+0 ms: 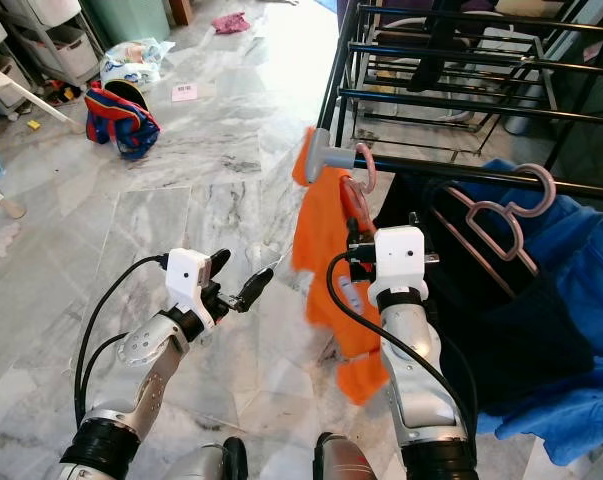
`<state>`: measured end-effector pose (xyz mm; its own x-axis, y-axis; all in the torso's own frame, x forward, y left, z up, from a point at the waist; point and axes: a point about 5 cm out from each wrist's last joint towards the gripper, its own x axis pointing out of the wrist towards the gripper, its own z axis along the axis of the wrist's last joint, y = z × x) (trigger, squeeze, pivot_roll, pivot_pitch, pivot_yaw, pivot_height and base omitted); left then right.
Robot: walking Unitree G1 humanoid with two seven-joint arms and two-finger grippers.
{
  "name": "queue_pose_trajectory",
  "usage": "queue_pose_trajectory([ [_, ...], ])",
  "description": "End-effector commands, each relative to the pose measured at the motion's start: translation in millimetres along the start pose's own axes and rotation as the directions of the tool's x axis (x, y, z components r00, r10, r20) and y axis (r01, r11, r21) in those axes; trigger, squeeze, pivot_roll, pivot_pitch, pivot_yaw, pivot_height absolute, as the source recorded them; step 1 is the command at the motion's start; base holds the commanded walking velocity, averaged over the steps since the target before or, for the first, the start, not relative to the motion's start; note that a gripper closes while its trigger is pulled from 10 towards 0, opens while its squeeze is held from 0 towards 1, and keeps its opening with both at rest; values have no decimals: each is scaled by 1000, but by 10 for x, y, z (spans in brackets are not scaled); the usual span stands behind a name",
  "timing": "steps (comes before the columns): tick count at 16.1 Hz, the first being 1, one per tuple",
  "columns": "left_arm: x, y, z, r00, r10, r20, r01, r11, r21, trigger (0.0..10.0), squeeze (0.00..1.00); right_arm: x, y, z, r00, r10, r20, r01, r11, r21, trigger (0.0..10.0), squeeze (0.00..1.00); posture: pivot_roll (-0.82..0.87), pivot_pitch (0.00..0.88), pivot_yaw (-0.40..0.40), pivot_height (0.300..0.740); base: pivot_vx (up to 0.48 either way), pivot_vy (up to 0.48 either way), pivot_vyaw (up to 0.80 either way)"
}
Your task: Hang hanger
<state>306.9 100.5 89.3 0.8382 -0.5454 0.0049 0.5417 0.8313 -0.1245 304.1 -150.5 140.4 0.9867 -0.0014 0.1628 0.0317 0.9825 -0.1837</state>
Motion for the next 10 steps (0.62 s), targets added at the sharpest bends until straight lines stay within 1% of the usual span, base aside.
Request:
queue_pose_trajectory([
  [1, -49, 25, -37, 1000, 10, -23, -10, 1000, 3, 10000, 0, -22, 6, 6, 1000, 2, -3, -2, 1000, -6, 10000, 0, -61, 240, 49, 740, 0, 0, 0],
  [3, -62, 26, -45, 1000, 6, -30, -6, 1000, 6, 10000, 0, -34, -40, 111, 998, -34, 57, 37, 998, -41, 10000, 0, -63, 243, 53, 740, 0, 0, 0],
  [5, -47, 16, -43, 999, 2, -33, -2, 1000, 6, 10000, 0, -62, 6, 106, 998, -11, 60, 10, 1000, 12, 10000, 0, -66, 243, 57, 740, 0, 0, 0],
  [6, -38, 18, -39, 999, 2, -35, -1, 1000, 6, 10000, 0, -74, 40, 81, 999, 14, 44, -15, 1000, 20, 10000, 0, -66, 242, 62, 740, 0, 0, 0],
  [8, -34, 14, -41, 999, -5, -40, 6, 1000, 8, 10000, 0, -91, 45, 45, 999, 39, 16, -40, 998, 50, 10000, 0, -65, 241, 65, 740, 0, 0, 0],
  [10, -34, 13, -51, 999, -4, -47, 4, 1000, 7, 10000, 0, -103, 30, 12, 999, 54, -9, -53, 997, 48, 10000, 0, -66, 241, 61, 740, 0, 0, 0],
])
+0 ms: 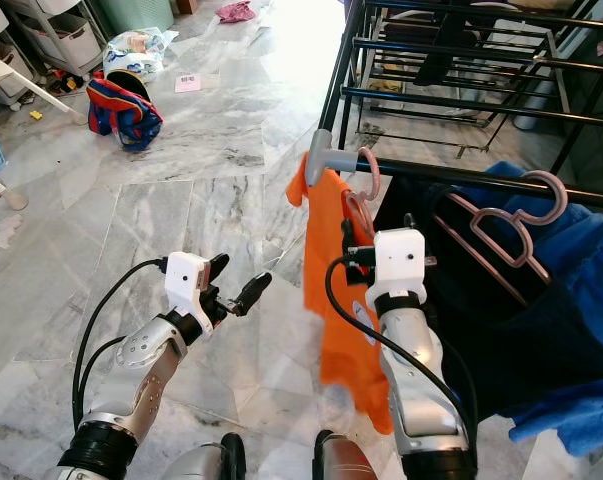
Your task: Hang hanger
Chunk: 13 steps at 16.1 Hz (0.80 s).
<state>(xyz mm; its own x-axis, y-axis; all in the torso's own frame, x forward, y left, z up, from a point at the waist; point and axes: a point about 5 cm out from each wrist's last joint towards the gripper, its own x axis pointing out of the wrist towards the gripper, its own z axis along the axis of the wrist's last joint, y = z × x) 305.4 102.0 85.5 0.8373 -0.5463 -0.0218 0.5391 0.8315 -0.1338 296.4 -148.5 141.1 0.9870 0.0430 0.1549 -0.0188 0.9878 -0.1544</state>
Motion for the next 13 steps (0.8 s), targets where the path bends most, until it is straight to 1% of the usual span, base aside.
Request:
queue_pose_trajectory([
  [1, -17, 1, -25, 1000, -5, -24, 5, 1000, 15, 10000, 0, -32, 7, -22, 1000, 16, -20, -16, 1000, 8, 10000, 0, -66, 241, 59, 740, 0, 0, 0],
  [3, -25, -9, -37, 1000, -3, -26, 3, 1000, 14, 10000, 0, -39, 9, -61, 998, 41, -54, -41, 999, 9, 10000, 0, -64, 241, 51, 740, 0, 0, 0],
  [4, -38, -20, -52, 1000, 3, -27, -3, 1000, 9, 10000, 0, -42, 11, -120, 994, 43, -98, -42, 999, 10, 10000, 0, -62, 241, 44, 740, 0, 0, 0],
  [6, -59, -23, -71, 1000, 6, -31, -6, 1000, 8, 10000, 0, -39, 49, -148, 991, 68, -114, -66, 998, 23, 10000, 0, -60, 239, 43, 740, 0, 0, 0],
  [7, -65, -21, -76, 999, 6, -34, -6, 1000, 10, 10000, 0, -32, 75, -160, 989, 84, -121, -81, 996, 30, 6275, 0, -54, 236, 45, 740, 0, 0, 0],
  [8, -66, -16, -75, 999, 6, -36, -6, 1000, 12, 10000, 0, -24, 84, -159, 989, 87, -123, -84, 996, 31, 3961, 0, -52, 234, 49, 740, 0, 0, 0],
  [9, -62, 4, -61, 999, 8, -37, -7, 1000, 18, 10000, 0, 4, 100, -147, 988, 97, -122, -93, 995, 33, 0, 0, -50, 231, 57, 740, 0, 0, 0],
  [13, -50, 31, -43, 999, 2, -43, 0, 1000, 31, 10000, 0, 61, 110, -104, 984, 136, -116, -133, 990, 35, 0, 0, -54, 224, 66, 740, 0, 0, 0],
])
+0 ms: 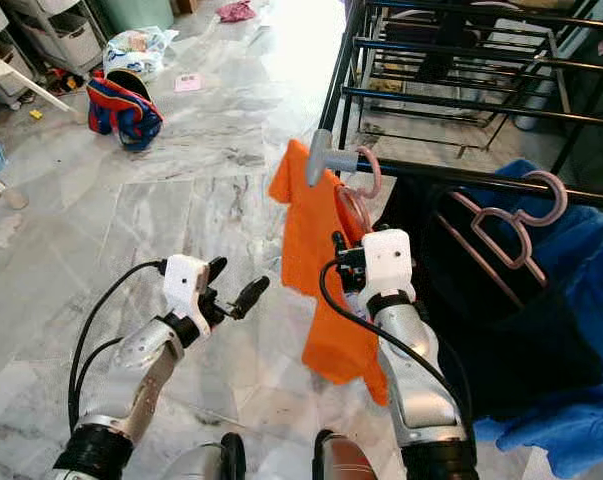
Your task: Hang hanger
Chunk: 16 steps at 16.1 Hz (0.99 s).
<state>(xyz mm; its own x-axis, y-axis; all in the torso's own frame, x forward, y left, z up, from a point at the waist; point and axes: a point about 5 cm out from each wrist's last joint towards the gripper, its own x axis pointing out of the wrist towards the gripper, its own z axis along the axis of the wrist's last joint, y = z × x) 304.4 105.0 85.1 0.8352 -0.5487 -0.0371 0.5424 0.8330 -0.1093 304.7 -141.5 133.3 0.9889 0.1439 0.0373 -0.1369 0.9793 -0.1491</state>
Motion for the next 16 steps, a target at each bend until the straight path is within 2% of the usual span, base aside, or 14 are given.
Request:
queue_pose_trajectory([
  [1, -15, 5, -39, 1000, 0, -29, 0, 1000, 7, 10000, 0, -3, 6, -27, 999, 25, -25, -25, 1000, 7, 0, 0, -59, 223, 69, 740, 0, 0, 0],
  [6, 14, -45, -60, 999, -15, -41, 15, 1000, 4, 10000, 0, 12, -91, -98, 996, 16, -93, -15, 1000, 8, 0, 0, -66, 219, 71, 740, 0, 0, 0],
  [16, 9, -41, -84, 998, -10, -56, 10, 1000, 8, 10000, 0, 46, -144, -108, 993, 20, -113, -16, 999, 36, 0, 0, -59, 215, 68, 740, 0, 0, 0],
])
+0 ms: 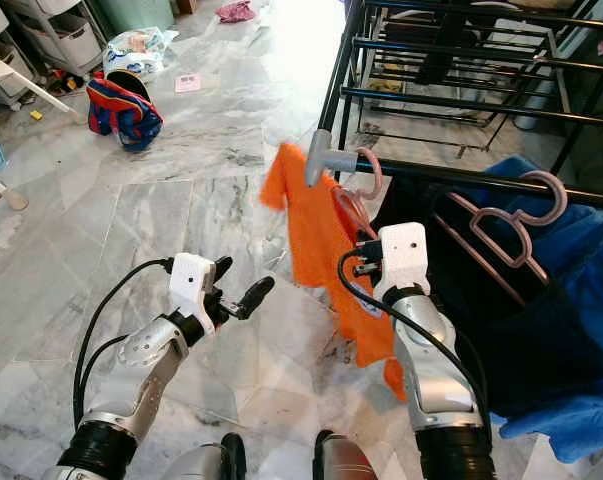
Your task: Hang hanger
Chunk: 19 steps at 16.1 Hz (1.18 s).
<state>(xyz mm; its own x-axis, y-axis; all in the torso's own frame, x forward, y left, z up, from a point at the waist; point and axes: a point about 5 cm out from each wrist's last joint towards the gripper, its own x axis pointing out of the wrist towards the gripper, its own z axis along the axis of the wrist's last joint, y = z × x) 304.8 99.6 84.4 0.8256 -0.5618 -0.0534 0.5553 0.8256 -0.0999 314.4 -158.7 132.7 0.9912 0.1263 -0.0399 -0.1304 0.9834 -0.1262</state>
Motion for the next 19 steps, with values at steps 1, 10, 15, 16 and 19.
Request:
queue_pose_trajectory([
  [1, -21, -2, -76, 999, 3, -40, -3, 1000, -1, 10000, 0, -20, 34, -68, 999, 23, -33, -22, 1000, 18, 0, 0, -60, 214, 68, 740, 0, 0, 0],
  [10, -4, -15, -99, 998, -5, -58, 5, 1000, 6, 10000, 0, -3, 13, -79, 997, -13, -81, 16, 999, 43, 0, 0, -57, 209, 67, 740, 0, 0, 0],
  [15, -5, -7, -69, 999, 20, -28, -20, 1000, 2, 10000, 0, -36, -12, 211, 991, -103, 85, 109, 991, -77, 0, 0, -55, 208, 63, 740, 0, 0, 0],
  [16, -6, 4, -63, 999, 35, -24, -35, 999, 7, 10000, 0, -54, -10, 230, 989, -109, 97, 116, 990, -74, 0, 0, -55, 208, 63, 740, 0, 0, 0],
  [19, -19, 61, -87, 995, 86, -49, -85, 996, 26, 10000, 0, -218, 6, 216, 982, -130, 134, 142, 987, -80, 2314, 0, -58, 209, 62, 740, 0, 0, 0],
])
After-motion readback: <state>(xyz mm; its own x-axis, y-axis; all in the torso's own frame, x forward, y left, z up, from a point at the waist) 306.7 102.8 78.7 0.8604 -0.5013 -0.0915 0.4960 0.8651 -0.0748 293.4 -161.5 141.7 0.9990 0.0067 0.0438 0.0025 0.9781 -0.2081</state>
